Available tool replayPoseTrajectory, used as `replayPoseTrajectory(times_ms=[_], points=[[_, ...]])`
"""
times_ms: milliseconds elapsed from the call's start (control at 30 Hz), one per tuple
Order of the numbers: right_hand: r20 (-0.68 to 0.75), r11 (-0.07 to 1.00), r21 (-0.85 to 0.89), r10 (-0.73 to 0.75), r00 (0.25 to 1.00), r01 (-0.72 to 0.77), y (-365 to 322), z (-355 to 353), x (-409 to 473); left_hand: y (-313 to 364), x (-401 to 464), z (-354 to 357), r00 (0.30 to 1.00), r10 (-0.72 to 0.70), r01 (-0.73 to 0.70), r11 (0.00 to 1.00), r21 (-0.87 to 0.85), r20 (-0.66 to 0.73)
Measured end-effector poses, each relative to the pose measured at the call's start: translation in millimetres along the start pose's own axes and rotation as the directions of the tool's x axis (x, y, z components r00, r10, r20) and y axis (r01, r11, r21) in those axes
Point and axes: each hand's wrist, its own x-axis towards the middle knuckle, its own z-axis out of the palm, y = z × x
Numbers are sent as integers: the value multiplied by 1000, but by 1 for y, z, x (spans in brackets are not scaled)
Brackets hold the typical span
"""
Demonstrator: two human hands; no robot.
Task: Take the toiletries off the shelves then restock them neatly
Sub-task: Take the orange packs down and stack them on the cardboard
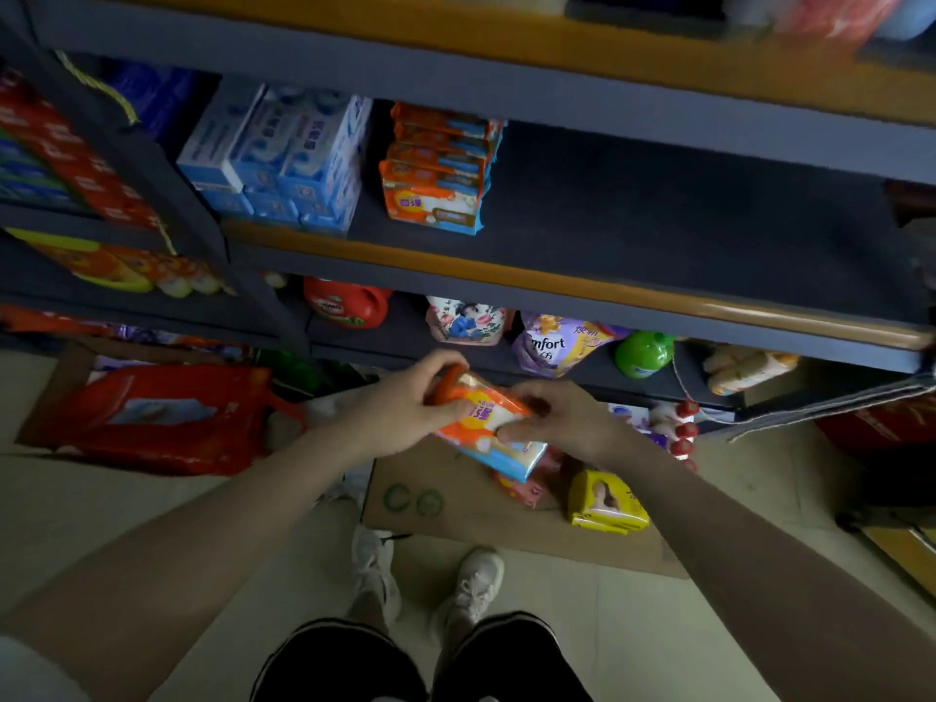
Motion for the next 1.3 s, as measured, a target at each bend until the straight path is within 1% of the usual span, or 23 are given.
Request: replayPoseTrajectory(times_ms=[67,100,133,200,267,333,467,533,567,633,667,733,800,867,933,1000,1033,1067,1100,1133,1200,1300], points=[[-93,973,-232,-8,996,-14,15,10,20,-18,12,3,1000,25,-21,985,173,-20],[-129,932,-360,-12,992,-35,24,16,30,-25,19,3,998,41,-25,964,264,-53],[-145,883,-467,-16,989,-54,33,22,39,-32,24,2,993,57,-23,948,319,-99],[-180,805,-582,8,984,-113,48,35,56,-46,34,-3,984,64,-6,944,330,-166],[-262,725,-652,61,963,-224,66,44,75,-60,42,-11,980,68,-8,951,311,-185],[-356,656,-678,102,929,-332,89,53,95,-77,49,-18,982,52,4,957,291,-183],[-464,658,-606,163,871,-446,127,63,132,-108,61,-25,985,-12,52,972,228,-175],[-499,647,-615,123,858,-451,142,66,143,-122,72,-24,981,-46,82,979,186,-190],[-514,628,-642,74,855,-441,147,69,146,-128,78,-21,979,-68,102,980,169,-194],[-526,554,-734,-98,845,-393,159,77,146,-142,88,-10,978,-99,127,981,146,-184],[-511,489,-790,-193,838,-369,167,80,145,-149,93,-2,980,-111,134,982,134,-164],[-440,374,-870,-296,848,-322,173,86,141,-161,95,12,985,-127,141,982,125,-116],[-373,336,-902,-289,882,-271,182,85,141,-171,98,24,989,-127,136,983,125,-76],[-359,326,-907,-266,895,-267,186,84,143,-177,101,31,990,-130,135,983,122,-54],[-360,336,-899,-205,910,-280,187,83,146,-180,103,35,991,-127,133,984,123,-50],[-380,428,-852,-108,919,-302,193,81,150,-181,105,37,992,-118,124,983,136,-51],[-381,527,-796,-53,923,-298,195,76,152,-181,106,38,993,-110,116,983,140,-51],[-390,617,-734,-41,920,-284,198,70,156,-181,108,38,993,-101,108,984,139,-55],[-382,691,-667,7,924,-281,198,63,160,-182,110,39,993,-97,105,986,132,-65],[-372,739,-606,64,926,-295,199,55,165,-183,112,39,992,-98,107,987,121,-75],[-362,766,-554,130,923,-326,202,39,177,-185,119,41,990,-107,116,988,97,-88],[-307,734,-574,218,926,-363,212,22,195,-190,128,47,988,-118,126,989,77,-98]])
